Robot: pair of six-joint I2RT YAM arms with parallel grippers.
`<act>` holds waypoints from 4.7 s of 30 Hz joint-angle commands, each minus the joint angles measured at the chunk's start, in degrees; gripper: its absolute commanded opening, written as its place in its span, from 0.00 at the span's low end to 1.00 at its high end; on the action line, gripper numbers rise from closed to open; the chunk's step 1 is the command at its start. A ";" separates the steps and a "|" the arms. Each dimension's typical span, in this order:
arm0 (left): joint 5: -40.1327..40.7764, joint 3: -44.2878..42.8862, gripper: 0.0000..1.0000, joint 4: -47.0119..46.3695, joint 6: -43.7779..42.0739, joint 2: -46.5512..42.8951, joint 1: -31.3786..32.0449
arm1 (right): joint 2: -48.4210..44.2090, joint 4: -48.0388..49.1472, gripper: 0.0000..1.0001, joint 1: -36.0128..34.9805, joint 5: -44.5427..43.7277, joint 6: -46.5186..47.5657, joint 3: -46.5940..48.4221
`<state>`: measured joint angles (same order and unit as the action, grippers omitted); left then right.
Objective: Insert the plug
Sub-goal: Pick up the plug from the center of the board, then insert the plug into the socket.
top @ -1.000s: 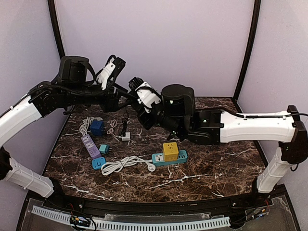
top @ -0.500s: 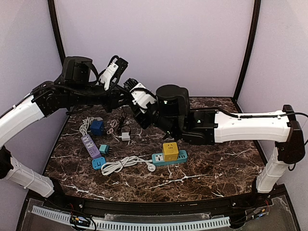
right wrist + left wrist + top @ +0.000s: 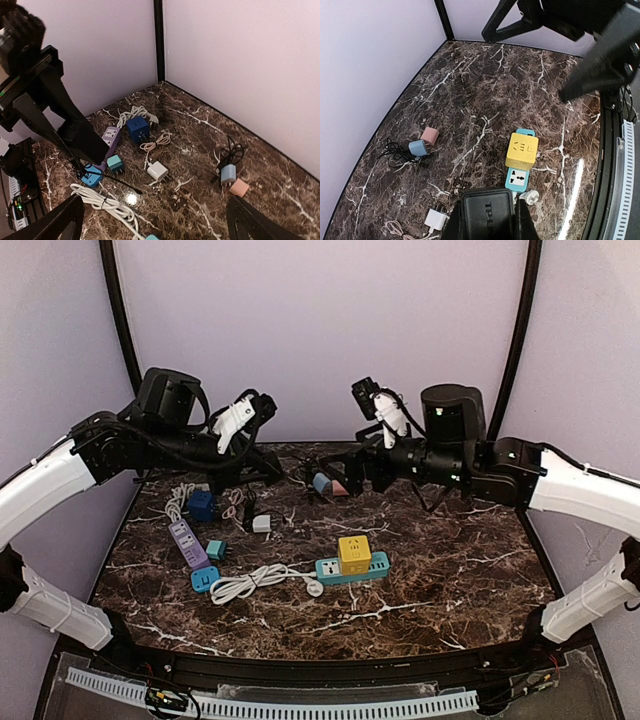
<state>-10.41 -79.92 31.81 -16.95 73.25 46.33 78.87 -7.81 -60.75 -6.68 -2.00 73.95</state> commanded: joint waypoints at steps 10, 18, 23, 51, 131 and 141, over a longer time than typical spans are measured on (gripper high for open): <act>-8.76 1.31 0.01 11.69 -18.50 -5.64 -1.22 | -11.55 -13.27 0.99 10.76 6.43 -25.61 -18.59; -16.09 4.88 0.01 8.07 -17.59 -1.85 -1.69 | -10.05 -11.27 0.99 20.57 8.41 -25.79 -17.03; -16.75 9.18 0.01 -1.68 -14.24 3.83 1.03 | -10.05 -5.85 0.99 22.97 14.63 -25.94 -21.12; -21.64 12.60 0.01 -34.15 -11.45 31.78 -7.52 | 3.57 -5.51 0.99 23.49 14.27 -20.85 -16.47; -6.09 15.02 0.01 -18.25 -4.56 39.70 5.11 | -9.71 -6.78 0.99 23.40 9.16 -27.23 -29.13; -5.52 16.79 0.04 -19.40 -7.98 40.23 5.08 | -7.04 -8.30 0.99 23.27 7.94 -25.97 -26.49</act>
<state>-20.75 -65.84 1.04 -20.97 108.05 51.64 70.02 -15.64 -37.45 1.93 -28.60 45.67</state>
